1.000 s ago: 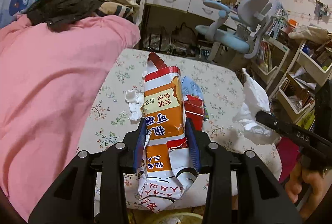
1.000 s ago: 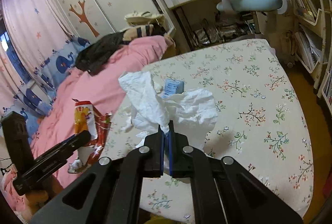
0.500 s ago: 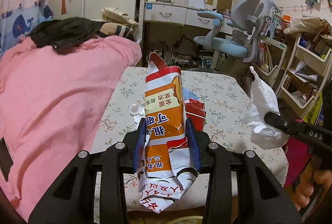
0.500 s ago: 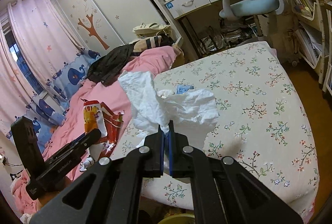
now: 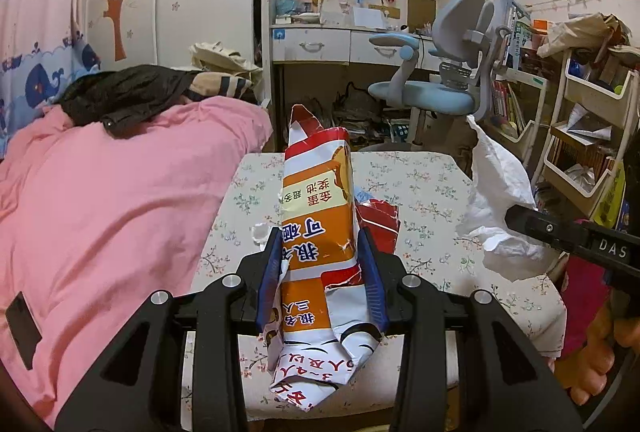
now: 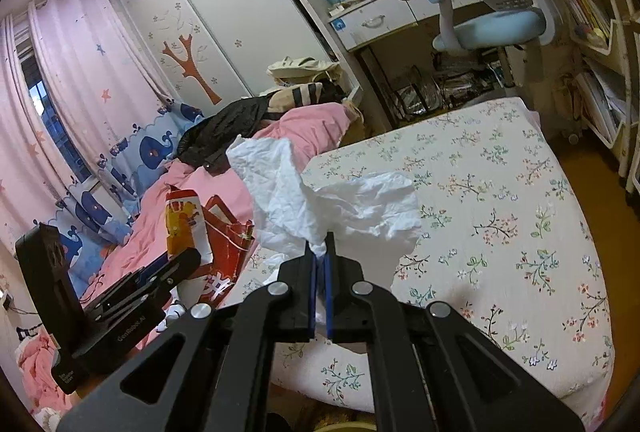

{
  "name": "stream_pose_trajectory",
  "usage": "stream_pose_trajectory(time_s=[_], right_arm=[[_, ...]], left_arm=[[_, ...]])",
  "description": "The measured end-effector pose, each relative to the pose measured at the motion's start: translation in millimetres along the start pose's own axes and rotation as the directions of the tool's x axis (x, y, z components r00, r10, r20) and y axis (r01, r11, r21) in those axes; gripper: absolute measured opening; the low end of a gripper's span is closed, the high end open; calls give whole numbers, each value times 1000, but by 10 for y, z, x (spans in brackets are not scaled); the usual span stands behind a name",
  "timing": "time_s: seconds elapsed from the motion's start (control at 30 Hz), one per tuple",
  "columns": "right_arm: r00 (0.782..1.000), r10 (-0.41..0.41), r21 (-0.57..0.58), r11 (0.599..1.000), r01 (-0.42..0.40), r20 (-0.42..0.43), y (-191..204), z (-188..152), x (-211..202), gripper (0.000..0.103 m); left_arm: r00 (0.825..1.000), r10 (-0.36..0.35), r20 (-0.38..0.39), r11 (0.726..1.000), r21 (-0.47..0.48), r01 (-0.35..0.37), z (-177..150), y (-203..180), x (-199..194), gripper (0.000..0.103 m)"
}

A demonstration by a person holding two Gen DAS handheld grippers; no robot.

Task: Collect trash
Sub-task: 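Lift the wrapper and tissue and carry both toward the yellow bucket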

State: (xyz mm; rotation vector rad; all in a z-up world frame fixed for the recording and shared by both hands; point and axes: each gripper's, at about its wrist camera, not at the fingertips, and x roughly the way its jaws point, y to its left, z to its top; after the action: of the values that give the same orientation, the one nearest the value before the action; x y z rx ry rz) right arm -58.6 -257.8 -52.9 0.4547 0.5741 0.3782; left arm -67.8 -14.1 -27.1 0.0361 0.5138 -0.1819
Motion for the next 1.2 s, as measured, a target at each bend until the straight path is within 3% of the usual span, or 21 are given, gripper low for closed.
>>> stream_pose_trajectory(time_s=[1.2], right_arm=[[999,41,-28,999,-40,34,83,-89,-137,4]], left_arm=[[996,47,76,998,-42,-44,45,28,-161,37]])
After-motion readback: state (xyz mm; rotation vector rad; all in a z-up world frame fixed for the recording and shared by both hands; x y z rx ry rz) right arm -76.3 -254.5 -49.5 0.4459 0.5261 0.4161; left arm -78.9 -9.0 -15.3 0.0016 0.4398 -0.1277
